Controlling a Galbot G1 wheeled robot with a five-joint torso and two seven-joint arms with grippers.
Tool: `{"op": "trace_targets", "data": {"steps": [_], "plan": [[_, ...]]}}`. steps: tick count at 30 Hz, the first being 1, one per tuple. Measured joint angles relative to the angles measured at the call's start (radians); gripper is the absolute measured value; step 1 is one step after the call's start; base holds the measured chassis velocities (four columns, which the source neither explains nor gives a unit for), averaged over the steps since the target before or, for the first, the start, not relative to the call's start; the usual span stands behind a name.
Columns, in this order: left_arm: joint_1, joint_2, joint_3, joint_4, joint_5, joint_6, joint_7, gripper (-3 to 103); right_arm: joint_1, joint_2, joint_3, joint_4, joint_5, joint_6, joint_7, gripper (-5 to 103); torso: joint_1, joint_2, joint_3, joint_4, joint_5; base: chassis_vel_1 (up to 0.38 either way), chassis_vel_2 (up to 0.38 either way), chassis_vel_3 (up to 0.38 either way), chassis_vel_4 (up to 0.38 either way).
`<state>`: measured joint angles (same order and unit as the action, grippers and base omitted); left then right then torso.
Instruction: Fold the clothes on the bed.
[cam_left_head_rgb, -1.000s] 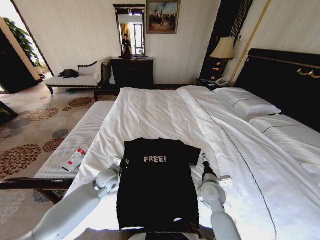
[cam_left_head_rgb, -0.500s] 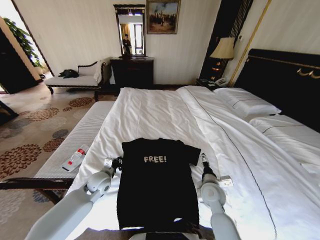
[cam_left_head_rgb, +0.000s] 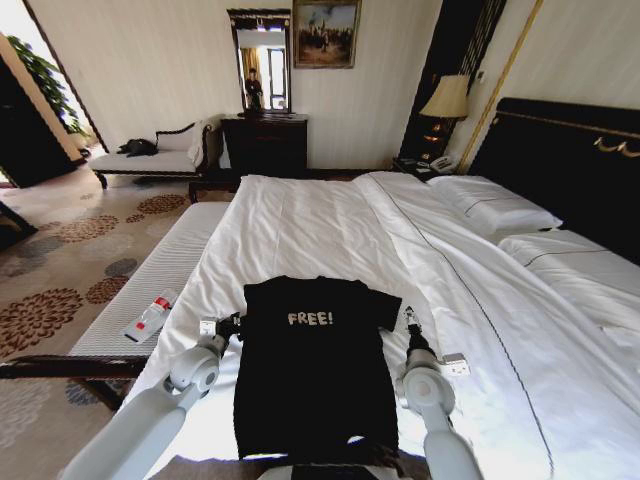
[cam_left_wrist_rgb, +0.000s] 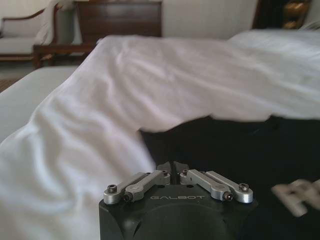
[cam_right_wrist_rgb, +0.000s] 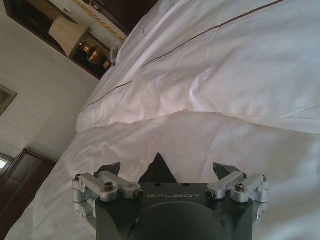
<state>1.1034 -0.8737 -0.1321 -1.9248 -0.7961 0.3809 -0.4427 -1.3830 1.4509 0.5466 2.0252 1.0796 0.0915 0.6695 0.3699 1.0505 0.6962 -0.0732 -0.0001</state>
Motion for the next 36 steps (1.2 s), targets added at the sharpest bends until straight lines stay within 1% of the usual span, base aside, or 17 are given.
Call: {"op": "trace_targets", "data": {"steps": [2,5,6,7,9,11,12,14,15,16,20,21,22,25,27,34,36], "plan": [[-0.030,0.035,0.046,-0.046,0.019,-0.015,0.024,13,-0.001,0.003,-0.002,-0.003,-0.003,0.000,0.002,100,0.000,0.000,0.000,-0.0002,0.0003,0.000,0.000,0.000,0.000],[-0.040,0.054,0.065,-0.058,0.028,-0.012,0.033,18,-0.001,0.004,-0.004,-0.004,-0.004,0.000,0.002,100,0.000,0.000,0.000,0.0000,0.0003,0.000,0.000,0.000,0.000],[-0.051,0.075,0.086,-0.060,0.039,0.000,0.037,29,-0.001,0.004,-0.004,-0.006,-0.005,0.000,0.003,100,0.000,0.000,0.000,0.0000,0.0002,0.000,0.000,0.000,0.000],[-0.056,0.085,0.097,-0.057,0.050,0.009,0.038,34,0.000,0.005,-0.004,-0.008,-0.005,0.000,0.003,100,0.000,0.000,0.000,0.0000,0.0002,0.000,0.000,0.000,0.000],[-0.059,0.090,0.102,-0.053,0.058,0.015,0.038,34,0.001,0.005,-0.004,-0.009,-0.005,0.000,0.003,100,0.000,0.000,0.000,0.0000,0.0001,0.000,0.000,0.000,0.000],[-0.068,0.105,0.124,-0.031,0.078,0.050,0.031,45,0.006,0.006,-0.005,-0.015,-0.005,0.000,0.004,100,0.000,0.000,0.000,0.0001,0.0001,0.000,0.000,0.000,0.000],[-0.071,0.107,0.133,-0.023,0.080,0.060,0.027,51,0.008,0.007,-0.006,-0.018,-0.005,0.000,0.004,100,0.000,0.000,0.000,0.0001,0.0001,0.000,0.000,0.000,0.000],[-0.074,0.108,0.137,-0.018,0.081,0.064,0.025,51,0.009,0.008,-0.006,-0.020,-0.005,0.000,0.004,100,0.000,0.000,0.000,0.0001,0.0001,0.000,0.000,0.000,0.000],[-0.082,0.105,0.150,-0.004,0.086,0.068,0.024,61,0.012,0.012,-0.008,-0.025,-0.005,0.000,0.005,100,0.000,0.000,0.000,0.0001,0.0002,0.000,0.000,0.000,0.000],[-0.088,0.103,0.158,0.003,0.089,0.069,0.024,61,0.014,0.013,-0.009,-0.027,-0.005,0.000,0.005,100,0.000,0.000,0.000,0.0001,0.0001,0.000,0.000,0.000,0.000],[-0.113,0.087,0.189,0.027,0.094,0.069,0.024,72,0.016,0.018,-0.011,-0.033,-0.006,-0.001,0.007,100,0.000,0.000,0.000,0.0001,0.0001,0.000,0.000,0.000,0.000],[-0.130,0.074,0.209,0.042,0.097,0.069,0.024,83,0.017,0.020,-0.011,-0.035,-0.006,-0.001,0.008,100,0.000,0.000,0.000,0.0000,0.0001,0.000,0.000,0.000,0.000],[-0.142,0.064,0.222,0.054,0.099,0.069,0.024,88,0.017,0.020,-0.011,-0.036,-0.006,-0.002,0.009,100,0.000,0.000,0.000,0.0000,0.0001,0.000,0.000,0.000,0.000],[-0.160,0.048,0.245,0.072,0.104,0.069,0.024,89,0.016,0.019,-0.008,-0.037,-0.006,-0.002,0.010,100,0.000,0.000,0.000,0.0000,0.0002,0.000,0.000,0.000,0.000],[-0.173,0.038,0.263,0.084,0.109,0.069,0.023,81,0.016,0.017,-0.004,-0.038,-0.006,-0.002,0.011,100,0.000,0.000,0.000,0.0000,0.0001,0.000,0.000,0.000,0.000],[-0.183,0.025,0.285,0.102,0.122,0.068,0.023,74,0.016,0.015,0.001,-0.041,-0.005,-0.003,0.014,100,0.000,0.000,0.000,0.0000,0.0002,0.000,0.000,0.000,0.000],[-0.183,0.024,0.286,0.104,0.124,0.068,0.022,67,0.017,0.015,0.001,-0.045,-0.005,-0.003,0.015,100,0.000,0.000,0.000,0.0000,0.0002,0.000,0.000,0.000,0.000]]}}
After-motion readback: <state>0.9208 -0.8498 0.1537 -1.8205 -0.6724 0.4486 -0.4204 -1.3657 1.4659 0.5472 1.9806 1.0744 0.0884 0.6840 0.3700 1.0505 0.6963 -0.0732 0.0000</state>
